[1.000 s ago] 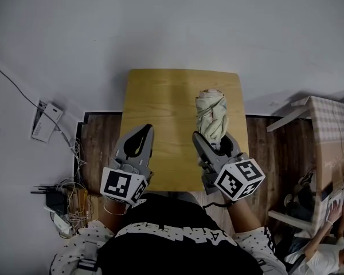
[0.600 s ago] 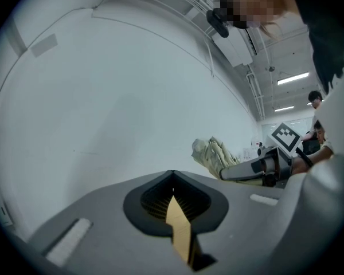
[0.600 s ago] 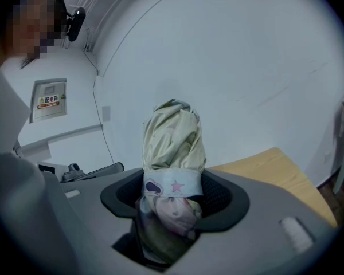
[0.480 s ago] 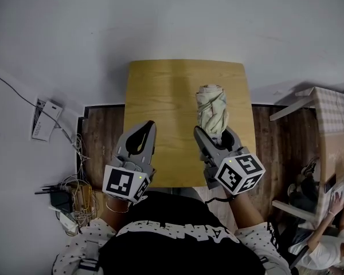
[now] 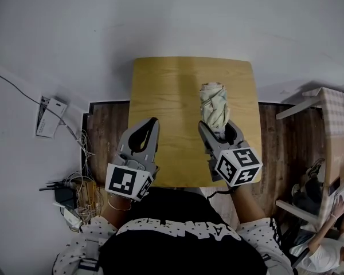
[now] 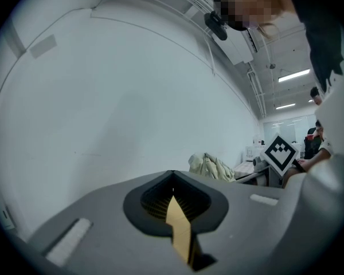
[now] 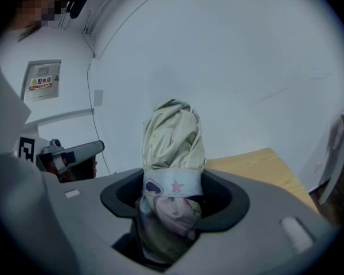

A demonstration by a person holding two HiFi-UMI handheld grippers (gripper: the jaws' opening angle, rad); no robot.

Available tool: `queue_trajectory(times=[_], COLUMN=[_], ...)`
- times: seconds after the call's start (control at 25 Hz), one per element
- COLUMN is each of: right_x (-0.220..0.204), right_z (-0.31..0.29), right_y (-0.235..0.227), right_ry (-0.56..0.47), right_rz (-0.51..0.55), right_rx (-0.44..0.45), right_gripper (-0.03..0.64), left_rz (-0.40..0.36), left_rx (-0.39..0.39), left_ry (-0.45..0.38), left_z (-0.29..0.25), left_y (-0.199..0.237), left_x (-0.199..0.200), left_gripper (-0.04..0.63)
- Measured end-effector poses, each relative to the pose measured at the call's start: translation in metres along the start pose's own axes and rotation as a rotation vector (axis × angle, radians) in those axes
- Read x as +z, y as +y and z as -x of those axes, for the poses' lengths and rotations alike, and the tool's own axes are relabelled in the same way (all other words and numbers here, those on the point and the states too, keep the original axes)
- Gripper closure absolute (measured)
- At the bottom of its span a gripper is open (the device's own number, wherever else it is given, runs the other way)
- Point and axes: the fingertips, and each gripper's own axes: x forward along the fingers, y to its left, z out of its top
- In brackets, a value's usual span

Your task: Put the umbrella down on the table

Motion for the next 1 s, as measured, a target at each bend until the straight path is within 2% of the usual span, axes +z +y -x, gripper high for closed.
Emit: queue_trajectory(times=[0.32,0.56,1.0], right_x=[-0.018,-0.030,-0.059], right_z=[-0.017,-0.030,-0.053], right_y=[-0.011,-0.017,-0.038], right_ry=[0.059,0.102,0.202], right_rz=[0.043,0.050,0.068], right_rx=[-0.026,-0.033,-0.093], right_gripper=[0.337,0.337,0.337], left_rz=[-0.009,-0.012,-0.024], left_rx=[0.008,0.044,0.076], left_ry=[-0.010,-0.019,-0.035], left_z=[-0.001,0.004,0.012], left_y=[0.002,0.013,0.026], left_x=[0.005,0.010,0.017], left_gripper=[0.594,0.594,0.594])
